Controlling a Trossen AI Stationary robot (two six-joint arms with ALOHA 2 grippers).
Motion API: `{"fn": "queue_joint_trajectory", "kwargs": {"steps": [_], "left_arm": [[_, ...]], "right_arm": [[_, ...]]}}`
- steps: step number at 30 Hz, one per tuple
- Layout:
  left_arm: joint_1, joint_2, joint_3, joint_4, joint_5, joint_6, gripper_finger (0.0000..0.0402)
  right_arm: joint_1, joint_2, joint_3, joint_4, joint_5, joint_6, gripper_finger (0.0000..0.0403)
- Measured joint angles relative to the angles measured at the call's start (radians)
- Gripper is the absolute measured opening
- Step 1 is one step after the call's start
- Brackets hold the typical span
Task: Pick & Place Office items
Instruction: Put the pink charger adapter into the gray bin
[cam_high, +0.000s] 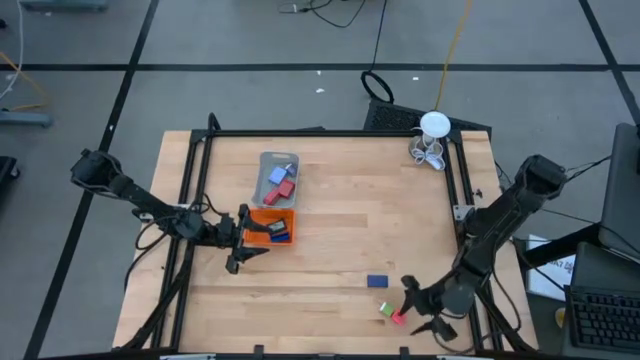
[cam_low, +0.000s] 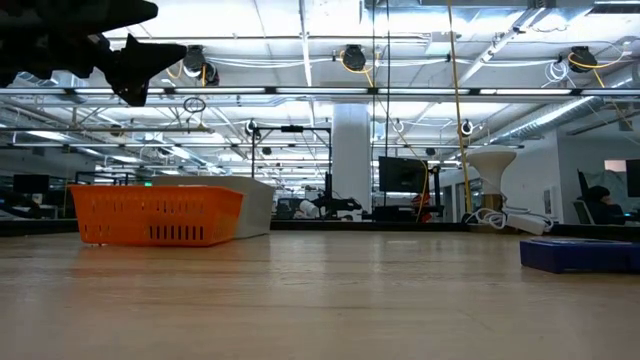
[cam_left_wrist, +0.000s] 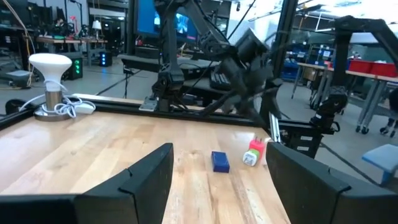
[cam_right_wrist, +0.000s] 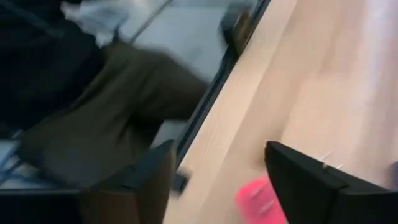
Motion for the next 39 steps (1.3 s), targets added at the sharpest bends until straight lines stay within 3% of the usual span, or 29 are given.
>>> {"fn": "queue_joint_trajectory", "kwargs": {"steps": [5, 9, 14, 22, 31, 39], "left_arm": [[0.0, 0.0, 0.0, -0.002, 0.0, -0.048, 0.0255], [0.0, 0.0, 0.0, -0.003, 0.0, -0.069, 0.0255], [0.0, 0.0, 0.0, -0.015, 0.0, -0.069, 0.0255], [0.0, 0.0, 0.0, -0.05, -0.015, -0.085, 0.0255], [0.0, 0.0, 0.0, -0.055, -0.026, -0.101, 0.0255], [0.0, 0.0, 0.0, -0.055, -0.026, -0.101, 0.0255]], "right_arm": [[0.015, 0.062, 0.0, -0.048, -0.031, 0.143, 0.0275], [0.045, 0.101, 0.003, -0.04, -0.026, 0.203, 0.027], [0.075, 0.119, -0.006, -0.05, -0.122, 0.288, 0.0258], [0.075, 0.114, 0.001, 0.056, -0.035, 0.173, 0.0256], [0.051, 0.128, -0.002, -0.164, 0.096, 0.204, 0.0256], [0.026, 0.173, 0.001, -0.114, 0.128, 0.182, 0.0256]]}}
